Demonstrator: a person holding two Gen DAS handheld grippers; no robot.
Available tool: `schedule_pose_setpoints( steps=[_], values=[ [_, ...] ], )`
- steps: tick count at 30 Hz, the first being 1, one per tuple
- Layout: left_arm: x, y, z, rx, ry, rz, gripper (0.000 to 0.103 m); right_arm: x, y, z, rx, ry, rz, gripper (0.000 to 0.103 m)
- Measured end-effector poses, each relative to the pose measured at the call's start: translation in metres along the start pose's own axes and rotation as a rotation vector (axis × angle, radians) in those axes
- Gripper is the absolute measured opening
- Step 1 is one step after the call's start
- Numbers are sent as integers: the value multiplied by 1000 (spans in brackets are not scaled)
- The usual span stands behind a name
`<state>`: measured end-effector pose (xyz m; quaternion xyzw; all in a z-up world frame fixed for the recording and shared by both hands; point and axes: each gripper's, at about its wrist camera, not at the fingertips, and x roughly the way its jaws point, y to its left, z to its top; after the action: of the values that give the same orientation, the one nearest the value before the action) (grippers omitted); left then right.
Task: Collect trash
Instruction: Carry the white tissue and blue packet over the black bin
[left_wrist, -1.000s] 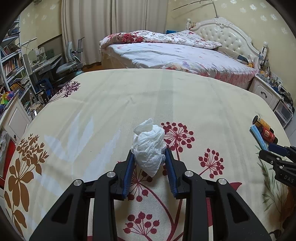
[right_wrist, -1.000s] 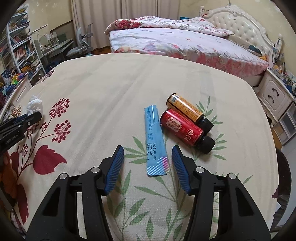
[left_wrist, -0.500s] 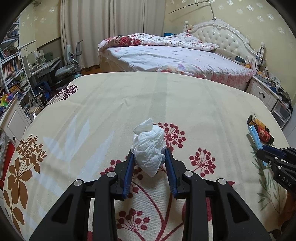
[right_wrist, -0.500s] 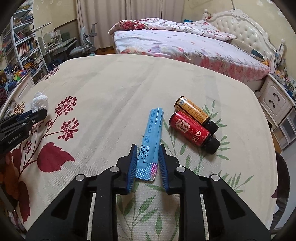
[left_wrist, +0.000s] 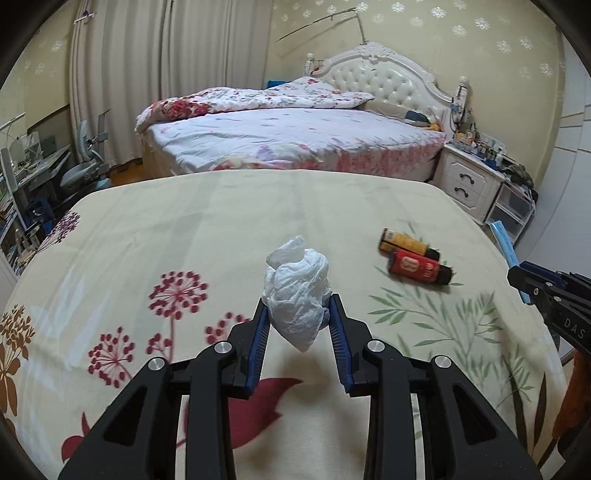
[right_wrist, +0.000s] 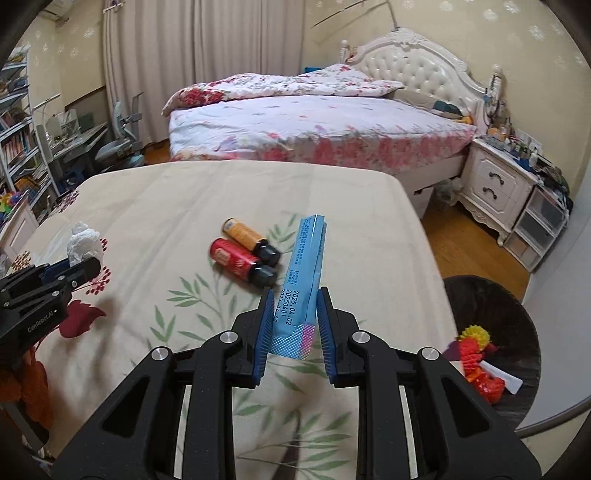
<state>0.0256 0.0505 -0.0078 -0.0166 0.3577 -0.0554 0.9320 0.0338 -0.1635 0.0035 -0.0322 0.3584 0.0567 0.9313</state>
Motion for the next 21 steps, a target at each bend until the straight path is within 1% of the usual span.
schedule_pose_setpoints(
  steps=[6,12,15,21],
  values=[
    [7,-63,13,81,-22,-101,33,-13,-61,-2,96,-29,-115,23],
    [21,-118,24,146,-35,-186,33,-19,-108,-13,178,-47,-197,24],
    [30,-143,29,170,-34,-222,33,-17,-126,-19,209,-50,-221,24],
    [44,-187,32,232,-30,-261,33,-12,-156,-30,262,-47,-251,24]
  ],
)
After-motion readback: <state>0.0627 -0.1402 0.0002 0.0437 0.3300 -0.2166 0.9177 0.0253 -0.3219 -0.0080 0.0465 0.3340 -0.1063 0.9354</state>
